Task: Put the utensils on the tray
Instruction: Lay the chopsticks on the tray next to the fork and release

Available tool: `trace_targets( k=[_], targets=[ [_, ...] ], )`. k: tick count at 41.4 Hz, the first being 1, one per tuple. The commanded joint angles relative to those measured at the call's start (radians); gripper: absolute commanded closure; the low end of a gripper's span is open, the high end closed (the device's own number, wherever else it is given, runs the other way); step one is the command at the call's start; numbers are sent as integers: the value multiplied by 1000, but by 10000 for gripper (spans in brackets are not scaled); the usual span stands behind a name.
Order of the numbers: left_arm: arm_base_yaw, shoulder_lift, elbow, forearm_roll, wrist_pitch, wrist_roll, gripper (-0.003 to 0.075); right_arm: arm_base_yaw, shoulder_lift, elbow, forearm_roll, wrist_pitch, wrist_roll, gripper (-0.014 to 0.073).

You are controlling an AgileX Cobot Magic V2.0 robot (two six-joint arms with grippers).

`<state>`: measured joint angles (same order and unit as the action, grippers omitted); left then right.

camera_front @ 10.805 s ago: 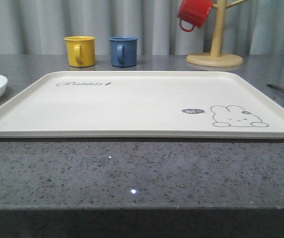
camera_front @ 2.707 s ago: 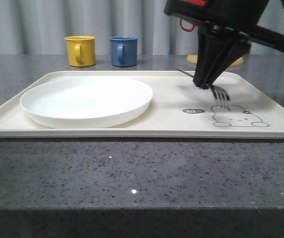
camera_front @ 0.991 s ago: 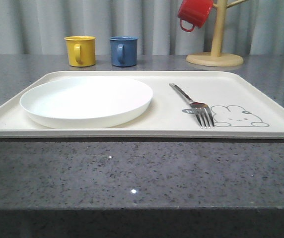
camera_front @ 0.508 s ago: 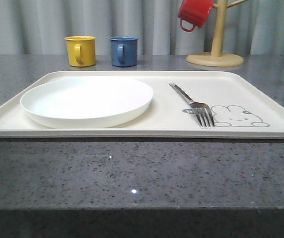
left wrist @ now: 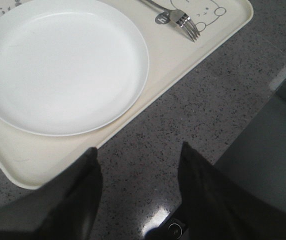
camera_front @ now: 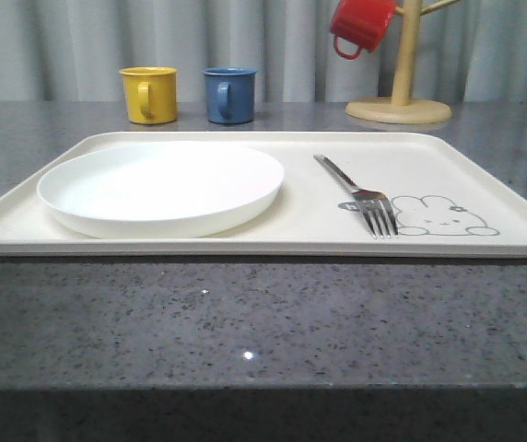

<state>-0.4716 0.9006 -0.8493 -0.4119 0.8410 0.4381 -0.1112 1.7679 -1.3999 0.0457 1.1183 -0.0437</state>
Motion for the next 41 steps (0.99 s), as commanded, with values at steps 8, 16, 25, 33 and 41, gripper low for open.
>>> trace_targets(
  k=[8, 16, 25, 33, 41],
  targets=[
    [-8, -7, -27, -28, -55, 1, 372, 95, -118, -100, 134, 183, -12, 571],
    [-8, -7, -27, -28, -55, 1, 372, 216, -130, -100, 260, 154, 0, 571],
    [-8, -7, -27, -28, -55, 1, 372, 315, -104, -100, 299, 90, 73, 571],
    [-8, -7, -27, -28, -55, 1, 372, 329, -50, -100, 303, 90, 113, 571],
    [-8, -7, -27, -28, -56, 1, 372, 329, -8, -100, 303, 92, 123, 498]
  ],
)
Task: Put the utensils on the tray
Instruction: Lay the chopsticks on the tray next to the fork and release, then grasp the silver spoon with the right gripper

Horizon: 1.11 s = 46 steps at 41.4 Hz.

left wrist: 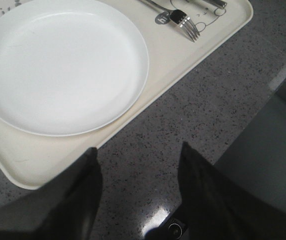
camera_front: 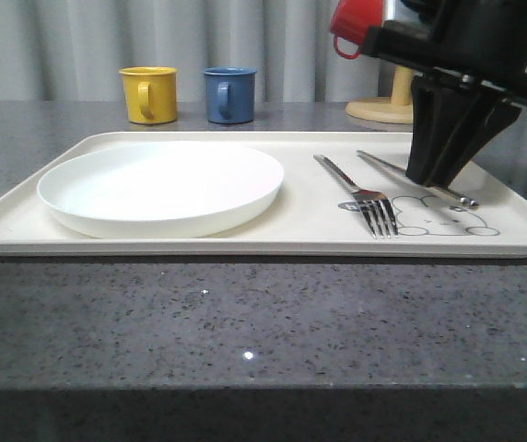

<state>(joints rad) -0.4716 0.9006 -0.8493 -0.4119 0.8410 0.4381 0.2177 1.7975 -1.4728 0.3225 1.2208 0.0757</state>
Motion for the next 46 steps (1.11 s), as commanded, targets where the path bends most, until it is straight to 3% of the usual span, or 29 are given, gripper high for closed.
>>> trace_targets(
  k=[1, 7, 16, 25, 40, 46],
  targets=[
    [-8, -7, -27, -28, -56, 1, 372, 0, -38, -27, 26, -13, 3, 449],
    [-8, -7, -27, -28, -56, 1, 372, 0, -39, -27, 25, -15, -7, 294],
    [-8, -7, -27, -28, -56, 1, 372, 0, -120, -33, -19, -32, -100, 290],
    [-8, -7, -27, -28, -56, 1, 372, -12, -253, -33, -276, 4, -106, 290],
    [-8, -7, -27, -28, -57, 1, 372, -302, -260, -29, -312, 27, -151, 290],
    [-8, -7, -27, -28, -57, 1, 372, -374, -212, -29, -312, 16, -192, 290]
  ],
)
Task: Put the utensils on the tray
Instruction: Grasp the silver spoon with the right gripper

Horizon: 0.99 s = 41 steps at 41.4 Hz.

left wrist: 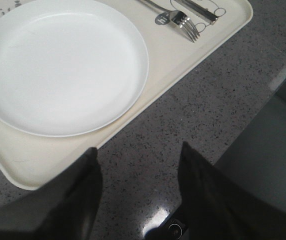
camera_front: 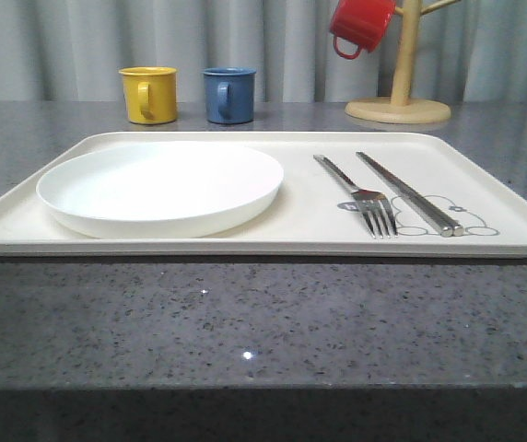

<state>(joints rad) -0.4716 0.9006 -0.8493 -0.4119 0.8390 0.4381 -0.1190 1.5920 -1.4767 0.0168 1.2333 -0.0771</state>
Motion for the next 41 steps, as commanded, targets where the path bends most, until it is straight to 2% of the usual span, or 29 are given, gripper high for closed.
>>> trace_targets(
  k=[1, 14, 41],
  targets=[
    [-8, -7, -27, -28, -55, 1, 372, -46, 2, -25, -6, 1, -47, 290],
    [-8, -7, -27, -28, -55, 1, 372, -92, 99, -27, -75, -48, -63, 290],
    [-8, -7, -27, -28, -55, 1, 372, -95, 180, -27, -81, -103, -63, 294]
  ],
)
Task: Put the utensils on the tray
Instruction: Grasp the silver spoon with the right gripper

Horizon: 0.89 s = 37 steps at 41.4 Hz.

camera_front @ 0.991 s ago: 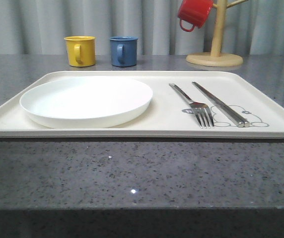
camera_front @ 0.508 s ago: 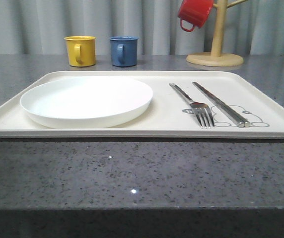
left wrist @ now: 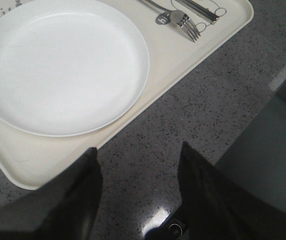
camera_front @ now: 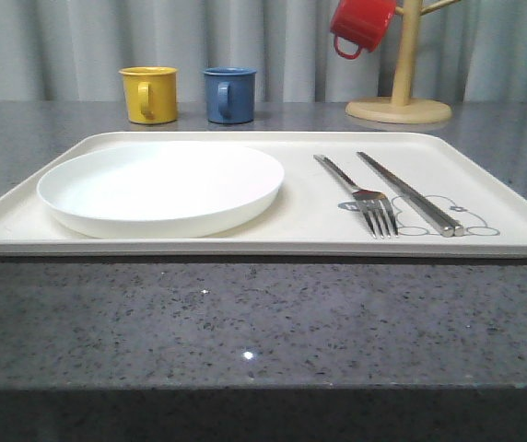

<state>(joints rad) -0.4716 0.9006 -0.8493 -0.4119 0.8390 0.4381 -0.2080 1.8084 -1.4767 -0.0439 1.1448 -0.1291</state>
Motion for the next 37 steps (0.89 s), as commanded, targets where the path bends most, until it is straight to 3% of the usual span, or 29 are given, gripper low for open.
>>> trace_targets(
  k=[1, 11, 23, 31, 37],
  targets=[
    [-8, -7, -27, -28, -55, 1, 372, -6, -34, -27, -20, -10, -11, 300],
    [-8, -7, -27, -28, -53, 1, 372, -6, -12, -27, -22, 21, -11, 365],
    [-8, -7, -27, -28, -53, 1, 372, -6, -17, -32, -9, 24, -6, 572],
    [-8, -7, -27, -28, -53, 1, 372, -6, -53, -33, 29, 30, -5, 580],
    [-8, -7, -27, -28, -53, 1, 372, 10, -113, -33, 139, 61, -5, 580]
  ],
)
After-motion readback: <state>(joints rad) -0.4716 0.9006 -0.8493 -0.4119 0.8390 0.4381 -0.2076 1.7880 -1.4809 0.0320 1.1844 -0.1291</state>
